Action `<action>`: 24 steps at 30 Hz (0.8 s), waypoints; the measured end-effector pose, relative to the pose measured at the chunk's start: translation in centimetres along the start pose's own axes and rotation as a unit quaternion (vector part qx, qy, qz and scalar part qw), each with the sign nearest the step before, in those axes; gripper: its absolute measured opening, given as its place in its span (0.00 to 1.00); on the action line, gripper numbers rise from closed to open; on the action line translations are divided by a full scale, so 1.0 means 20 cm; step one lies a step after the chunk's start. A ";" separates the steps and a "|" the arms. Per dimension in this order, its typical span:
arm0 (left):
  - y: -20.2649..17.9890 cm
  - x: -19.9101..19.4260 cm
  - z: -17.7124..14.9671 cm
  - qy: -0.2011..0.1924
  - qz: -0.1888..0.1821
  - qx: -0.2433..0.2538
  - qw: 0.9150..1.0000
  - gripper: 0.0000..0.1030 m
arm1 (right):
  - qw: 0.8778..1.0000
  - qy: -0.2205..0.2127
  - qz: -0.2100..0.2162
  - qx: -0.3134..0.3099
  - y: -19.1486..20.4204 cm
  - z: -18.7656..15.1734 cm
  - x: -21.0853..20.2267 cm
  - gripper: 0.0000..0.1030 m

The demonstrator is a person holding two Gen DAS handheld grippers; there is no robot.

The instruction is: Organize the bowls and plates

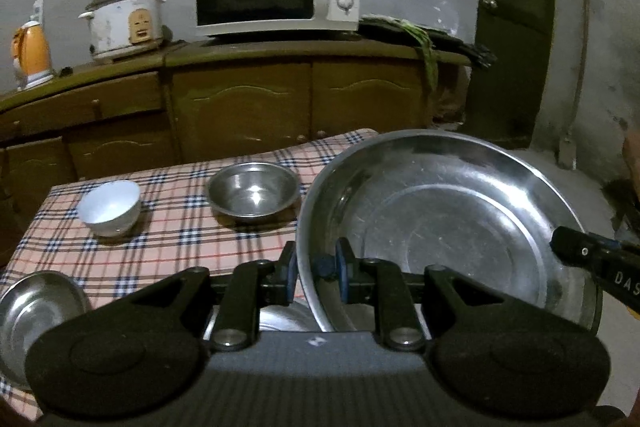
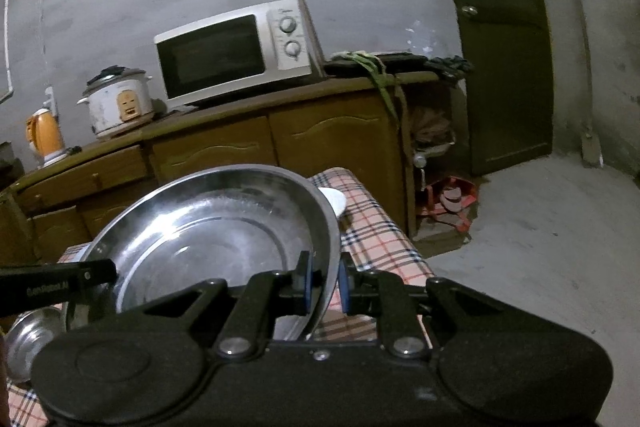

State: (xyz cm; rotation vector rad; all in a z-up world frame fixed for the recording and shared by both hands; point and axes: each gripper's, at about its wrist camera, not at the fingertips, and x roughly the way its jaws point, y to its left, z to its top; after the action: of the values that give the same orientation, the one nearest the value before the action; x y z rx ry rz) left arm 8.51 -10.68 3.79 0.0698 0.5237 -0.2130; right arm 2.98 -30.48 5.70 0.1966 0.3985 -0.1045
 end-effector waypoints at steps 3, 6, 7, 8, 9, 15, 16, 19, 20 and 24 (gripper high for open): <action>0.04 -0.03 -0.01 -0.002 0.008 -0.004 1.000 0.20 | 1.000 -0.001 0.007 -0.008 0.06 0.00 -0.01 0.18; 0.08 -0.05 -0.02 -0.003 0.016 -0.008 1.000 0.20 | 1.000 0.001 0.013 -0.015 0.11 0.00 -0.01 0.18; 0.09 -0.06 -0.02 -0.004 0.018 -0.008 1.000 0.20 | 1.000 0.001 0.015 -0.017 0.13 -0.01 -0.01 0.18; 0.10 -0.06 -0.02 -0.005 0.021 -0.010 1.000 0.20 | 1.000 0.002 0.018 -0.020 0.14 -0.01 -0.01 0.18; 0.12 -0.07 -0.03 -0.005 0.024 -0.012 1.000 0.20 | 1.000 0.003 0.021 -0.023 0.16 -0.02 -0.01 0.18; 0.19 -0.11 -0.05 -0.011 0.044 -0.013 0.999 0.20 | 0.999 0.007 0.035 -0.039 0.27 -0.04 -0.01 0.19; 0.20 -0.12 -0.06 -0.011 0.046 -0.014 0.999 0.20 | 0.998 0.007 0.037 -0.040 0.28 -0.05 -0.01 0.19; 0.24 -0.13 -0.07 -0.010 0.052 -0.017 0.998 0.21 | 0.998 0.009 0.043 -0.047 0.33 -0.06 0.00 0.19; 0.25 -0.13 -0.07 -0.009 0.054 -0.017 0.998 0.21 | 0.998 0.011 0.045 -0.049 0.34 -0.06 0.00 0.19; 0.30 -0.13 -0.10 -0.005 0.062 -0.018 0.998 0.21 | 0.997 0.019 0.051 -0.056 0.40 -0.08 0.03 0.19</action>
State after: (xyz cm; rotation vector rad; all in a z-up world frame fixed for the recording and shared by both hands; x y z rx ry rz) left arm 6.60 -4.15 3.42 0.0653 0.5122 -0.0828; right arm 4.00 -22.48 5.43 0.1082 0.4310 0.0214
